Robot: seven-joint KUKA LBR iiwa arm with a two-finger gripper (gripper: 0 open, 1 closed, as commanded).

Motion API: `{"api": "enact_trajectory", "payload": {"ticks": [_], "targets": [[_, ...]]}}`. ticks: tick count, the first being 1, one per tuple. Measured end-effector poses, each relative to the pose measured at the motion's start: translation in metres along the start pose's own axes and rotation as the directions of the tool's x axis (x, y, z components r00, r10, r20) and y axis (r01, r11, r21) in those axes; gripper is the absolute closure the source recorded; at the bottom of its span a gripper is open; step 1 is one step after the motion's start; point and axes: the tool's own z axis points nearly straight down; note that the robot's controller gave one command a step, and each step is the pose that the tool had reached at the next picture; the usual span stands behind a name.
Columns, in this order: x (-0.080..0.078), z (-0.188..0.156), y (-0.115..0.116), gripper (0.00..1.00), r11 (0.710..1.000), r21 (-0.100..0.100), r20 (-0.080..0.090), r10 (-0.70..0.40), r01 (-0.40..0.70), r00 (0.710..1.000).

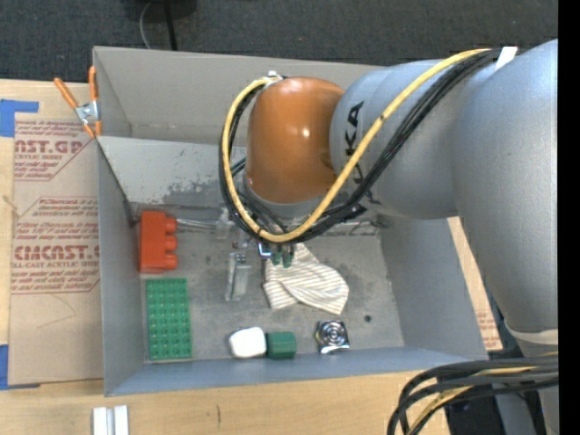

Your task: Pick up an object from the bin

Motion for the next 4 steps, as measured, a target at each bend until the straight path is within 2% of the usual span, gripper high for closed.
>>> {"api": "enact_trajectory", "payload": {"ticks": [1,2,3,4], "targets": [[0.000,0.000,0.000,0.00,1.000,0.000,0.000,0.000,0.000,1.000],[0.003,0.033,-0.027,0.00,1.000,-0.005,0.011,0.013,-0.013,1.000],[-0.009,0.081,-0.054,0.00,1.000,0.002,0.002,-0.021,0.021,1.000],[0.006,0.066,-0.094,0.00,1.000,-0.004,-0.002,0.022,-0.022,1.000]]}}
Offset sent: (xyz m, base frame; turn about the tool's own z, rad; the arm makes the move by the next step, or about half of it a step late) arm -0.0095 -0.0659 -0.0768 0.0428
